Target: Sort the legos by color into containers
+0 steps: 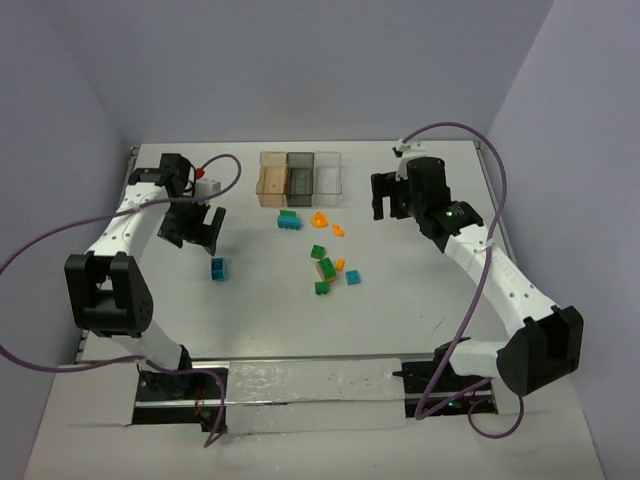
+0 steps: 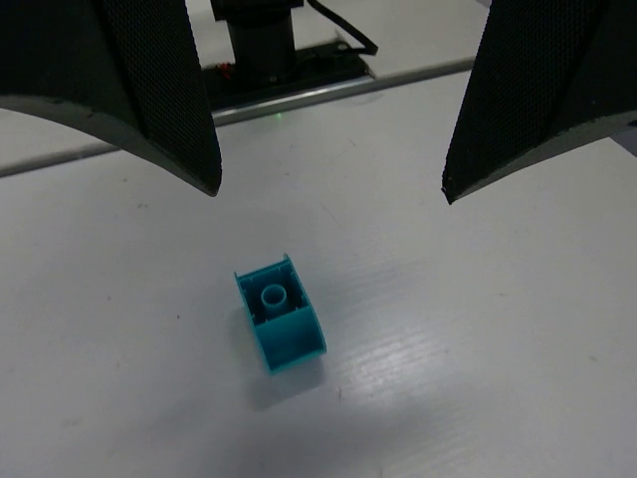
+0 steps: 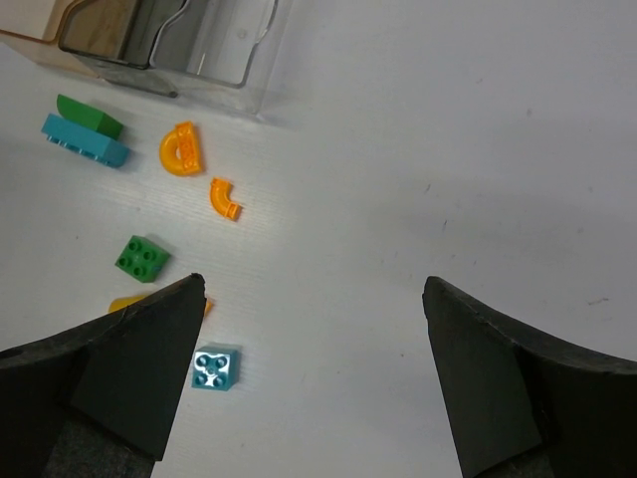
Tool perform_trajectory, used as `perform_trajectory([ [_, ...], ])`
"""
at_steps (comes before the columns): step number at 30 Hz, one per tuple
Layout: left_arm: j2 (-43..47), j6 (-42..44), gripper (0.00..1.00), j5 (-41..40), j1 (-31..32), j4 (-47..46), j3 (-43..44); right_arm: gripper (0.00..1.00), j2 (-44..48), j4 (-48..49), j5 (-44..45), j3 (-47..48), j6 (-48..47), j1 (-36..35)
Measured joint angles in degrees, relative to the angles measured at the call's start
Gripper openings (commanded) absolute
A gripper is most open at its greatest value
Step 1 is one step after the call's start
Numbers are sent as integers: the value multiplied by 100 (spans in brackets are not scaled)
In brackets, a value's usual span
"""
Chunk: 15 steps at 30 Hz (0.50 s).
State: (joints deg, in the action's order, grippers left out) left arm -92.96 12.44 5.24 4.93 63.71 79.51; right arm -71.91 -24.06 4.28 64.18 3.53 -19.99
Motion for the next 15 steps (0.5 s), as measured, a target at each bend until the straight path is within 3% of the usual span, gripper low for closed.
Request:
perform_trajectory([
  [7,-477,74,99,221,-1,629,115,97,-56,3,-89,0,0,0],
  [15,-1025,-39,91,372,97,594,292,100,-191,1,-90,0,-1,0],
])
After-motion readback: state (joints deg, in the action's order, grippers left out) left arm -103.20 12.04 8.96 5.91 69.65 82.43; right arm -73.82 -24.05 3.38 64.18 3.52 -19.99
